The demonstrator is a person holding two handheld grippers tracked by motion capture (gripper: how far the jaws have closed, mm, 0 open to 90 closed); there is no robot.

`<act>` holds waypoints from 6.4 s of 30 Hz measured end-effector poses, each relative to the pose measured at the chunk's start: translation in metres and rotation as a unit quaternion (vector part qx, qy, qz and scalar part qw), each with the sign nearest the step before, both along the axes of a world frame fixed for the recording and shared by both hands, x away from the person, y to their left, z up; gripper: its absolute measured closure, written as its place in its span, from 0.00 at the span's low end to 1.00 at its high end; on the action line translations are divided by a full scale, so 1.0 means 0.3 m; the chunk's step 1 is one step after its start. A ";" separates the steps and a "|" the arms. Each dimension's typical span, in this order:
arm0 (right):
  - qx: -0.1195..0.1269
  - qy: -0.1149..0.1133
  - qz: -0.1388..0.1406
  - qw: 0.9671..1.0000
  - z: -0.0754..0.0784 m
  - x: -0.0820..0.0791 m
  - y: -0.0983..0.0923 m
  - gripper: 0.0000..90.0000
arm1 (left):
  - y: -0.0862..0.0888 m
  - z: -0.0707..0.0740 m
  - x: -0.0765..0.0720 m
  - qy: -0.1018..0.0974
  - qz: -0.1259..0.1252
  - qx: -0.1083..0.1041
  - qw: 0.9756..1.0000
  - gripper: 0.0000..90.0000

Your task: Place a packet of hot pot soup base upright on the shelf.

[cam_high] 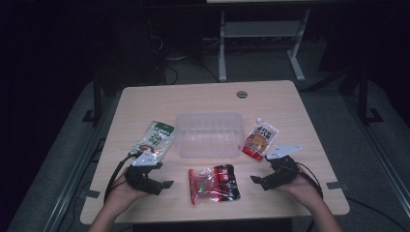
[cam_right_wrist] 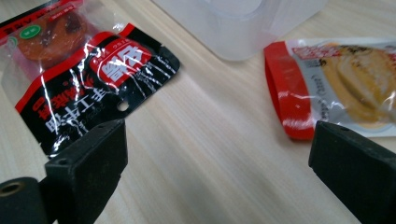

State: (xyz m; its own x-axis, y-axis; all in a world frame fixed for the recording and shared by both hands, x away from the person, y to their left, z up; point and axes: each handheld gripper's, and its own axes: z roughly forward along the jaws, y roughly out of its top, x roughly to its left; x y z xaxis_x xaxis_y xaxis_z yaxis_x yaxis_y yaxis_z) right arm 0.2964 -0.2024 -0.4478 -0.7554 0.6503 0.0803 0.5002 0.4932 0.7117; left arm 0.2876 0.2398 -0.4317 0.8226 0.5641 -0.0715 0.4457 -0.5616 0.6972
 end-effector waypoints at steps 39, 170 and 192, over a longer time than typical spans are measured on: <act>-0.001 0.026 0.215 0.976 0.017 -0.115 0.290 1.00 | -0.033 0.000 -0.044 -0.010 -0.015 -0.001 1.000 0.22; 0.086 0.081 0.069 0.991 -0.006 0.079 0.193 0.26 | -0.317 -0.090 -0.054 0.043 -0.103 0.029 0.993 1.00; 0.105 0.132 0.098 0.981 -0.038 0.091 0.226 0.50 | -0.315 -0.090 -0.055 0.042 -0.101 0.030 0.994 1.00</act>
